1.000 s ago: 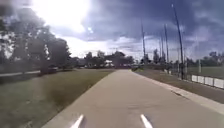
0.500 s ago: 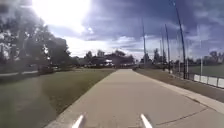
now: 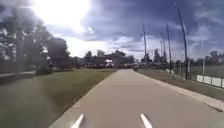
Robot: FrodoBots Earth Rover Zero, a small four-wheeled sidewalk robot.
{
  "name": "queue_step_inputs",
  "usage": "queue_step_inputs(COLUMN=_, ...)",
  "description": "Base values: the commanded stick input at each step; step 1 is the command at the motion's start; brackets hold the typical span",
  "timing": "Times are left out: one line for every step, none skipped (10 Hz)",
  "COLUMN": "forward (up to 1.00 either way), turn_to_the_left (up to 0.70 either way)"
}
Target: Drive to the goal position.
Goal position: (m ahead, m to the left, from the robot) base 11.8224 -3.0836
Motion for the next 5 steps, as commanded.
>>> queue_step_inputs(forward=1.0, turn_to_the_left=-0.2)
queue_step_inputs(forward=1.0, turn_to_the_left=-0.4)
queue_step_inputs(forward=1.0, turn_to_the_left=-0.33)
queue_step_inputs(forward=1.0, turn_to_the_left=-0.26)
queue_step_inputs(forward=1.0, turn_to_the_left=-0.19)
